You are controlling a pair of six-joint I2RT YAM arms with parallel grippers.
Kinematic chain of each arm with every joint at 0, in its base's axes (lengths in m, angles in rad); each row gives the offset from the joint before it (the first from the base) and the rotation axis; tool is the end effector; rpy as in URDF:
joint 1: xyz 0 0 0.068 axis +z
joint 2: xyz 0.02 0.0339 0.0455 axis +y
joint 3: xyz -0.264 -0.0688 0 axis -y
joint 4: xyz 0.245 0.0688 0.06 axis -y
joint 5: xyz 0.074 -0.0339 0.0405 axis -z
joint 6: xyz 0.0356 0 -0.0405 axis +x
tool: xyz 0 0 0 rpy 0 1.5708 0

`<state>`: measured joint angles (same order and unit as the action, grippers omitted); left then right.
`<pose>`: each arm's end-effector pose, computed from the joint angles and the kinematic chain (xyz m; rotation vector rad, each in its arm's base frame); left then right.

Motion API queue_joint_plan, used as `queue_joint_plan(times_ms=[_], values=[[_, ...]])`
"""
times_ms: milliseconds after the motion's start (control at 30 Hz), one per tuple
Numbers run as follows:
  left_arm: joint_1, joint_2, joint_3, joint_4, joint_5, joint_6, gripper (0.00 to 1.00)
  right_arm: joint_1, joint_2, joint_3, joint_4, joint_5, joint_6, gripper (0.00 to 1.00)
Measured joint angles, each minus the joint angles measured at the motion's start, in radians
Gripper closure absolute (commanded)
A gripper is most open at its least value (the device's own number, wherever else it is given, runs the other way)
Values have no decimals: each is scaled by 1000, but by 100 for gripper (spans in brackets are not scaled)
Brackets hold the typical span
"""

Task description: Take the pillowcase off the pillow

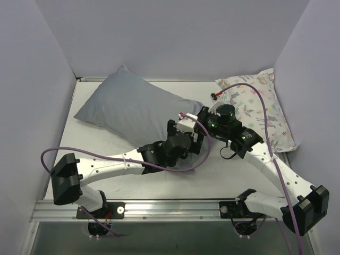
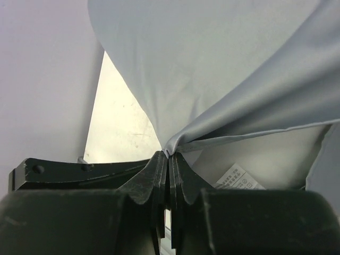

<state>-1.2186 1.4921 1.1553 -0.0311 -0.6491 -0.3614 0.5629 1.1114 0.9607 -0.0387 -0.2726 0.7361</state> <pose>0.1395 -0.3172 0.3155 0.3780 1.8488 -0.4609 0.2152 0.1471 0.3523 -0.0502 1.9088 1.1556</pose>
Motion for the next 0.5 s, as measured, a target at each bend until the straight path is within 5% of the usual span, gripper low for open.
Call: queue_joint_plan(times_ms=[33,133,167,233,267,333,500], values=[[-2,5,0,5,-30,-3,3,2,5,1,-4,-3,2,100],[-10,27,0,2,-120,-32,26,2,10,1,-11,-3,5,99],[-11,35,0,-5,-145,-44,53,-2,10,1,-14,2,6,98],[-15,47,0,-34,-200,-81,78,-14,9,1,-26,5,8,88],[-14,48,-2,-51,-221,-95,100,-21,5,0,-33,4,8,82],[-11,47,-8,-71,-263,-122,100,-33,-8,-6,-39,3,15,60],[-5,21,-49,-107,-314,-183,100,-46,-102,-83,-49,35,3,42]])
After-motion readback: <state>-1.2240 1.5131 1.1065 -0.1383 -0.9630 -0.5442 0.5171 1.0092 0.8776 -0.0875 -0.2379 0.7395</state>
